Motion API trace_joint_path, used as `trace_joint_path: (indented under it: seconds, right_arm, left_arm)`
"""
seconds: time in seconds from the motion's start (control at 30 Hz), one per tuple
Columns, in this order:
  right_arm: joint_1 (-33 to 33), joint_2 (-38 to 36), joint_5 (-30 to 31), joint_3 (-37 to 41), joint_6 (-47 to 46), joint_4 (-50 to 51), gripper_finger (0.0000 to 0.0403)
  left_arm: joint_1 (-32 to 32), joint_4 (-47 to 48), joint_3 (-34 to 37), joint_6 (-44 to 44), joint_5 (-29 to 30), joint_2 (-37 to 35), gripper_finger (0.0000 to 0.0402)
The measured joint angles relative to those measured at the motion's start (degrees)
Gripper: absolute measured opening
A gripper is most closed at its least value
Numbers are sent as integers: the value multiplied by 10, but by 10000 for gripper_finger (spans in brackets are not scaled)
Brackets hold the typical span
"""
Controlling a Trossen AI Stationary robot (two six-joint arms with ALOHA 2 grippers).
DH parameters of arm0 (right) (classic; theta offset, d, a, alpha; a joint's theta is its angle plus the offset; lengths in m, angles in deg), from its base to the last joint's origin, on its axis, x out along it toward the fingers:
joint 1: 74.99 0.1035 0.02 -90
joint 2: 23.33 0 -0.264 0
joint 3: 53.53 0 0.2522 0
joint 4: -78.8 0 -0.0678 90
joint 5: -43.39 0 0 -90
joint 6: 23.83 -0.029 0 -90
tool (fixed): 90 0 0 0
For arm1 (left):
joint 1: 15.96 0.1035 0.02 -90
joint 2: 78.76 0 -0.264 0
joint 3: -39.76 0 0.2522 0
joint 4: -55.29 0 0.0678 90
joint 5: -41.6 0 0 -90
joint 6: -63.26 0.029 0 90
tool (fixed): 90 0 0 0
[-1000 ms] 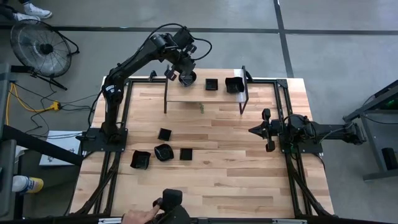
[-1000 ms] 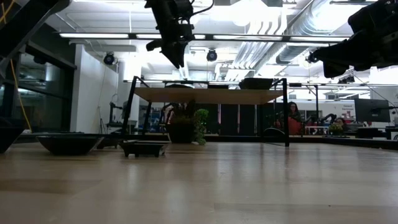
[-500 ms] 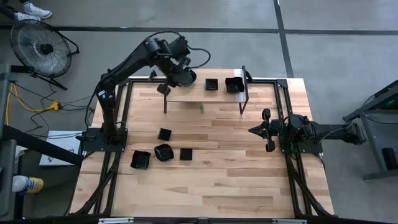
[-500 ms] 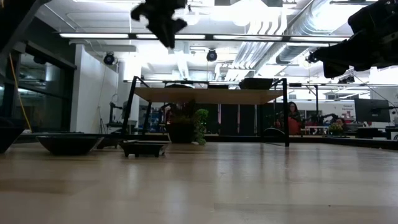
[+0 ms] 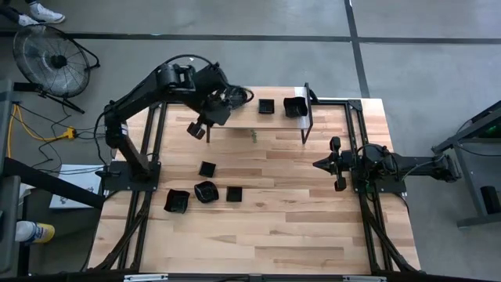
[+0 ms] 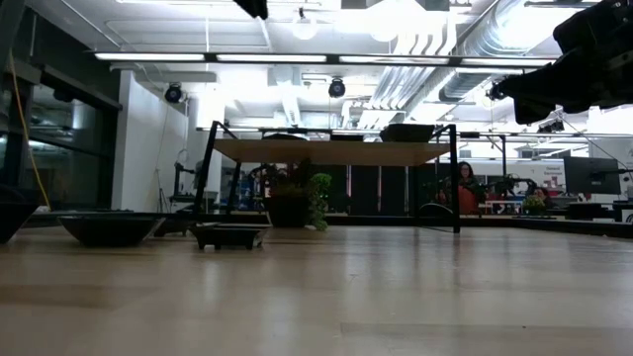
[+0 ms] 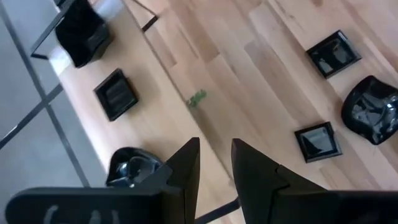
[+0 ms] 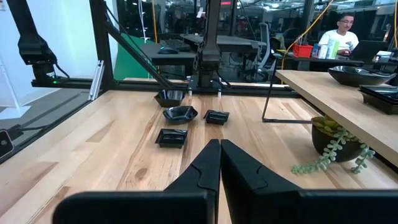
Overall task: Pick & Place Mini shaped plates
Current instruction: Stack the distorted square plate on top of the other distorted square plate on the shelf
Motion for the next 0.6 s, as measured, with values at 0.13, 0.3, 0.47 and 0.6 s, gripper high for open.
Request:
trace_joint_path:
  seconds: [0.13, 0.3, 0.47, 0.6]
  right_arm:
    - [0, 0, 0, 0, 0, 0, 8]
    - [0, 0, 0, 0, 0, 0, 9]
    - [0, 0, 0, 0, 0, 0, 5]
    - [0, 0, 0, 0, 0, 0, 7]
  left_arm:
    - [-4, -58, 107, -16, -4, -48, 88]
    - [-2, -145, 294, -56, -3, -141, 88]
    - [-7, -233, 460, -152, -3, -256, 88]
    - [-38, -259, 557, -275, 53, -333, 88]
